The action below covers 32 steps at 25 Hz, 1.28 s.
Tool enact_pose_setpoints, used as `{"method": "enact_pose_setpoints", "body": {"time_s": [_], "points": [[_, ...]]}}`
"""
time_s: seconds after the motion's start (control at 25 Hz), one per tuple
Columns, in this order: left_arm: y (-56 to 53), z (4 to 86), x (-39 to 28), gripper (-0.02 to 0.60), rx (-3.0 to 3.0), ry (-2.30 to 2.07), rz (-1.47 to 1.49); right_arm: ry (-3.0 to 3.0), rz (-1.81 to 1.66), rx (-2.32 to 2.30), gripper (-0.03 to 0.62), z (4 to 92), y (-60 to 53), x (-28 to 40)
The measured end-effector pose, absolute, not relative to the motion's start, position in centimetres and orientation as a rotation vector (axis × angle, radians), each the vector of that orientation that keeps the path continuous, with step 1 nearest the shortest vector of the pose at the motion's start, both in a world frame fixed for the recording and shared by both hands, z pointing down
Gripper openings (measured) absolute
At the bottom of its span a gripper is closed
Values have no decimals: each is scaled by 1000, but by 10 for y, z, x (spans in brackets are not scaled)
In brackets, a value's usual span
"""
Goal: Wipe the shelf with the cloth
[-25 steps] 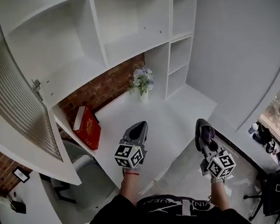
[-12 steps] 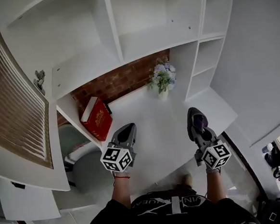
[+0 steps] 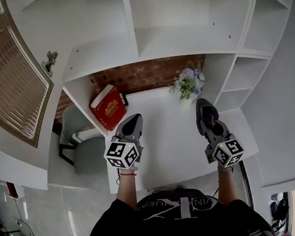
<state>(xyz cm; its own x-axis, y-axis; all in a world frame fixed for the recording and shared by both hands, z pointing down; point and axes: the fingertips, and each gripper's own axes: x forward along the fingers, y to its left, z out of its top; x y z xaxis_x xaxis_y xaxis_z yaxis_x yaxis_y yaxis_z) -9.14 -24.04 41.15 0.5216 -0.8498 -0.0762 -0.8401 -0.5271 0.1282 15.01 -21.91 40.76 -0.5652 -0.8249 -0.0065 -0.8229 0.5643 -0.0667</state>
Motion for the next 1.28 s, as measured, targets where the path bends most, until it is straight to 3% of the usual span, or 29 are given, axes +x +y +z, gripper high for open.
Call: {"method": "enact_pose_setpoints", "body": {"time_s": [0.72,1.28], "points": [[-228,377,-56,11,2475,-1805,-218,2962,99,-908,51,347,-258,138],[-280,298,-44,11,2618,-1798,-208,3003,567,-945,51,224,-300,110]]}}
